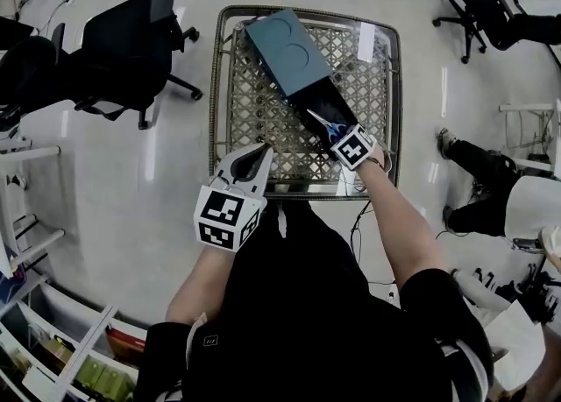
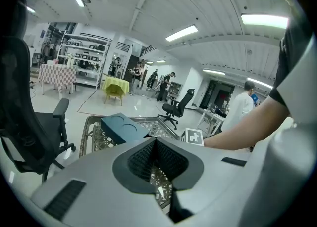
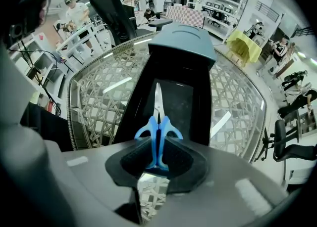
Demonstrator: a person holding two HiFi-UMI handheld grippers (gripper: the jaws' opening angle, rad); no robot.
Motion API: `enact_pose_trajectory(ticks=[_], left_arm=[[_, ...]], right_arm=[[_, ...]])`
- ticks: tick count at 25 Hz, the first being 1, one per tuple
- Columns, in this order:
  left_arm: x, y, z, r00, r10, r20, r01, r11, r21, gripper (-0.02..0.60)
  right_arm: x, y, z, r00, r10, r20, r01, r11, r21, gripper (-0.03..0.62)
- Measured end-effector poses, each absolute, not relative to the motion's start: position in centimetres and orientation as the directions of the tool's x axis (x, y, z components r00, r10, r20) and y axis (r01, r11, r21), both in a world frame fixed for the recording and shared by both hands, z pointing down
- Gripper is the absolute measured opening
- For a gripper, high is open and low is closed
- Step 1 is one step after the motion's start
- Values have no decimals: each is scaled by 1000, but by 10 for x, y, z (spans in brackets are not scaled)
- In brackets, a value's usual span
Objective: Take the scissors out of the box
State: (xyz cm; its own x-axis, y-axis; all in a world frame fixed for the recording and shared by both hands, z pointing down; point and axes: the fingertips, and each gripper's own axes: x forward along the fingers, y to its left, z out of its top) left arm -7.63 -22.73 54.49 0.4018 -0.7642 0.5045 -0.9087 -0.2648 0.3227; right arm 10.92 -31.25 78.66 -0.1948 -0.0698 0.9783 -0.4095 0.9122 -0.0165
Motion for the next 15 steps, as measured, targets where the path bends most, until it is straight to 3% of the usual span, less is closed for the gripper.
enact_pose_trajectory(ticks=[15], left_arm=[[-84,-260,482,477,-804,355,-873,-386,297,5]], right_arm=[[134,-324,683,-260,-287,922,-634,771,61,94]])
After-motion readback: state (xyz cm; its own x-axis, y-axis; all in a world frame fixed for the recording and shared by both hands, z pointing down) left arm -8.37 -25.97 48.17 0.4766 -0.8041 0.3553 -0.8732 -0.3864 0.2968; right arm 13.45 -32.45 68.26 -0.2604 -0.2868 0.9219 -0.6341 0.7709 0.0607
